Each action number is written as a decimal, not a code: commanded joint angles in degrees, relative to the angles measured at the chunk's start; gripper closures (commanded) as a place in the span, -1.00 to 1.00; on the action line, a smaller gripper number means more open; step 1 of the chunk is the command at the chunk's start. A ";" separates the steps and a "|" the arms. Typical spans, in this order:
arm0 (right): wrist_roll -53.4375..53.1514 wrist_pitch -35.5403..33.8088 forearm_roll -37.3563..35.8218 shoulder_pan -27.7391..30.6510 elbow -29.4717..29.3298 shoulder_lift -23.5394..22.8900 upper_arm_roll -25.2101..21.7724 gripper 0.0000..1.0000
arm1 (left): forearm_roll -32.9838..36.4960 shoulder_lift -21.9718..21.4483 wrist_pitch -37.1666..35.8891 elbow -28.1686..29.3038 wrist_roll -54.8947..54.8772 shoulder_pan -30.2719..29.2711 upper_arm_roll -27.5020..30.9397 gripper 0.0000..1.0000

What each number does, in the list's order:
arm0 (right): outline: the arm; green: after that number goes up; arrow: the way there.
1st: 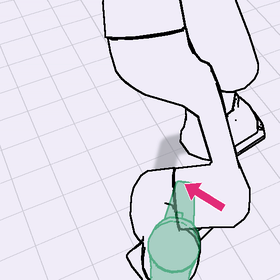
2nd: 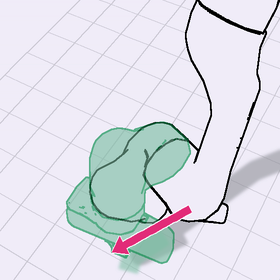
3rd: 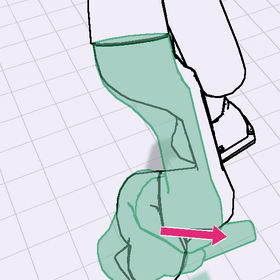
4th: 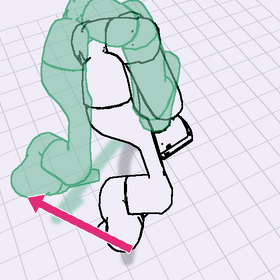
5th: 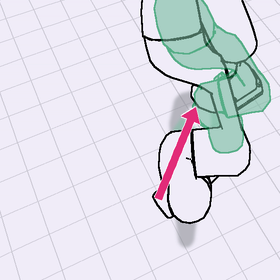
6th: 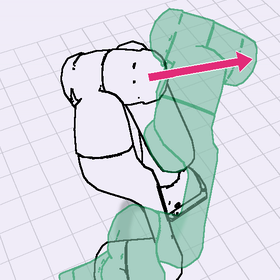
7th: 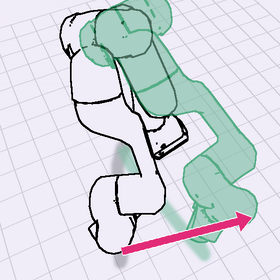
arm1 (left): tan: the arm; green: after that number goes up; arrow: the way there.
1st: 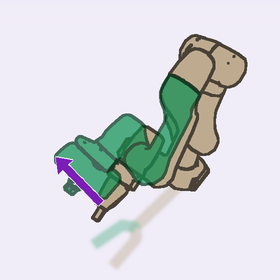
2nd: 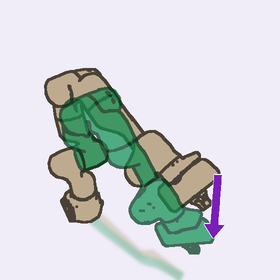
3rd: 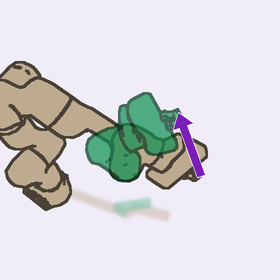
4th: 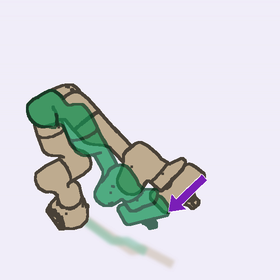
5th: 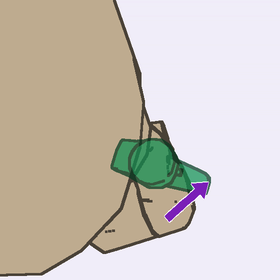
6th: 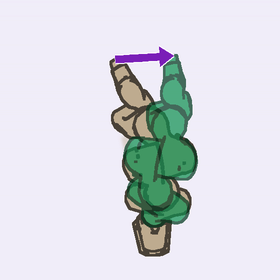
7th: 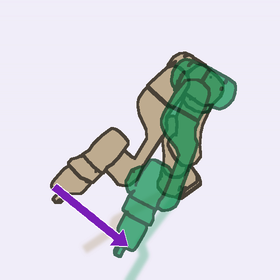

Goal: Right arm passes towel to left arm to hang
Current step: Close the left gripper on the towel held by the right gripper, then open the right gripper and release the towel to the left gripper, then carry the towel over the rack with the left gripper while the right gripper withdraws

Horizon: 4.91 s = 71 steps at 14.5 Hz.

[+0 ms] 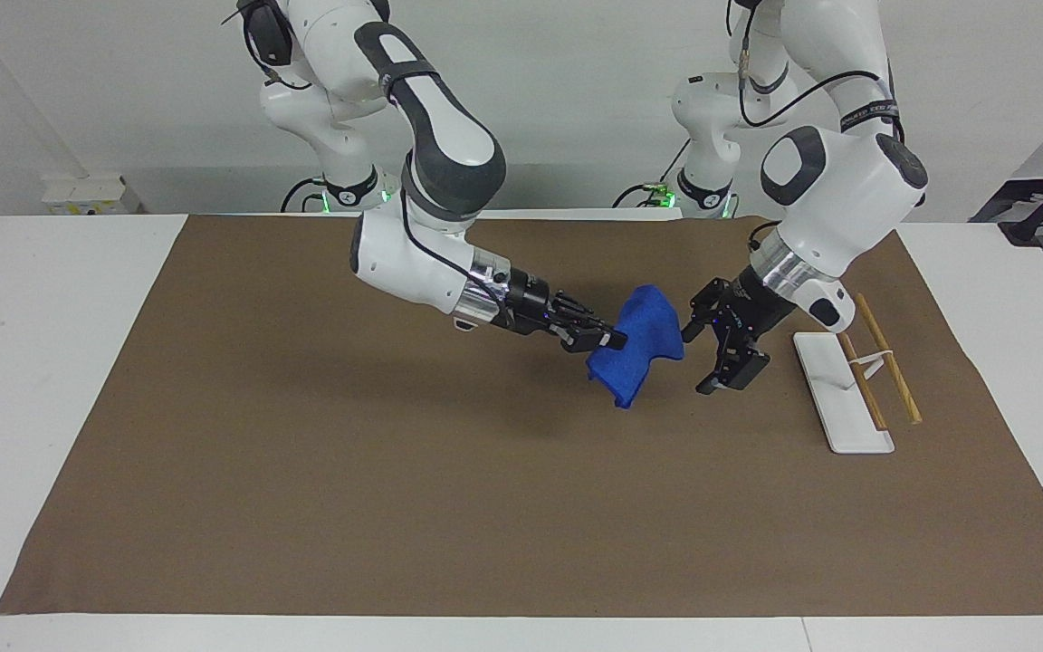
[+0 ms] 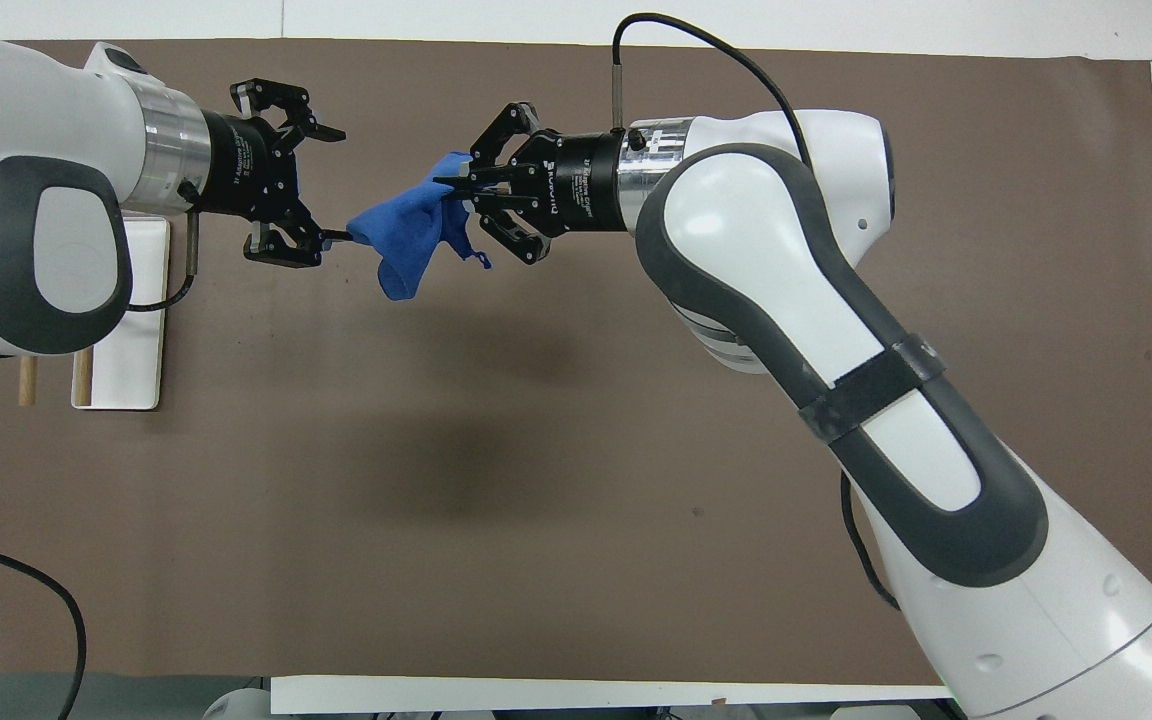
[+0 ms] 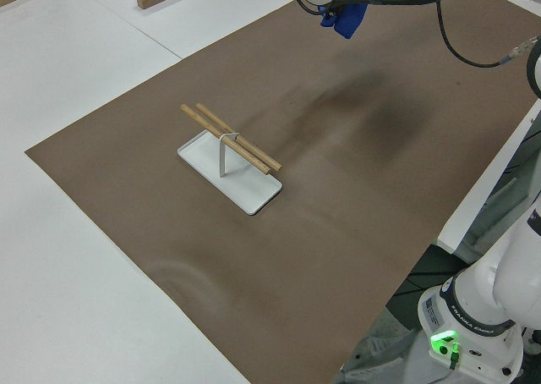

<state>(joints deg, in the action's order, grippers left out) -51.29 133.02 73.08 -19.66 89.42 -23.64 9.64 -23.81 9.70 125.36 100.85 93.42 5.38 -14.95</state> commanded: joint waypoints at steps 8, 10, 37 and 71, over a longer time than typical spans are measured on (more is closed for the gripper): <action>-0.48 0.75 0.48 0.06 1.37 1.23 0.11 0.99 | -0.89 -2.49 2.78 5.58 1.15 1.04 -1.67 -0.97; -0.57 0.75 0.40 0.14 1.37 1.23 0.11 0.99 | -0.89 -2.49 2.87 5.58 1.15 1.04 -1.67 -0.96; 1.10 0.32 -9.87 -0.65 0.75 1.49 -0.15 -1.00 | -0.89 -2.31 1.38 4.44 0.62 0.86 -0.79 1.00; 44.17 -42.65 -78.28 31.69 -7.25 16.43 -0.41 -1.00 | 6.40 -9.43 -2.85 3.74 -4.03 -28.84 6.15 1.00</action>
<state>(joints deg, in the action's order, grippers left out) -8.49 92.22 -7.29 9.81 81.64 -9.23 8.99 -18.07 1.64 123.10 103.63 90.23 -23.26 -9.57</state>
